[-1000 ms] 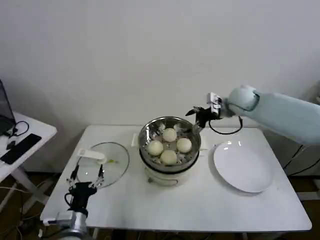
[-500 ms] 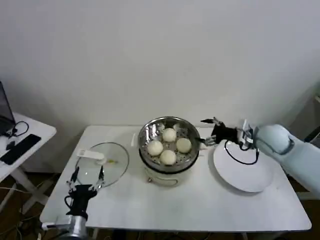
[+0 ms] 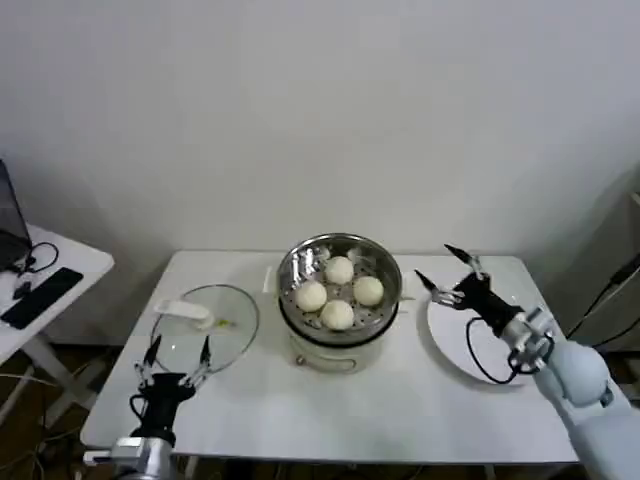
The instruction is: Take steamed baozi put them in steamer then cover it.
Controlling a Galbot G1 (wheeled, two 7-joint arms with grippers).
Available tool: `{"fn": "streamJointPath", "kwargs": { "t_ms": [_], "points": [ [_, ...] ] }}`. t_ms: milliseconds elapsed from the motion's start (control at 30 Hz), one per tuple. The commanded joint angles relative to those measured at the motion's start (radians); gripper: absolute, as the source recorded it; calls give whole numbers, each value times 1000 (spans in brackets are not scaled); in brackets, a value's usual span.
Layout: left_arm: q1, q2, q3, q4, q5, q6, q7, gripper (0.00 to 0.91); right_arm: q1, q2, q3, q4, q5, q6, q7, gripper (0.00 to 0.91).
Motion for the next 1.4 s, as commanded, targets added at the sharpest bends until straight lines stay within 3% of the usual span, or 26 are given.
{"fn": "streamJointPath", "kwargs": {
  "t_ms": [33,433,1400],
  "points": [
    [2,9,-16,9,24,-15,68,907,-357,407,334,102,-130,155,94,907],
    [-3,14,-22,17,52,11,111,907,-443,522,329,120,-124,193,61,907],
    [5,4,-34,13,48,-3,104,907,-481,540,318,107,-83,219,20,907]
  ]
}}
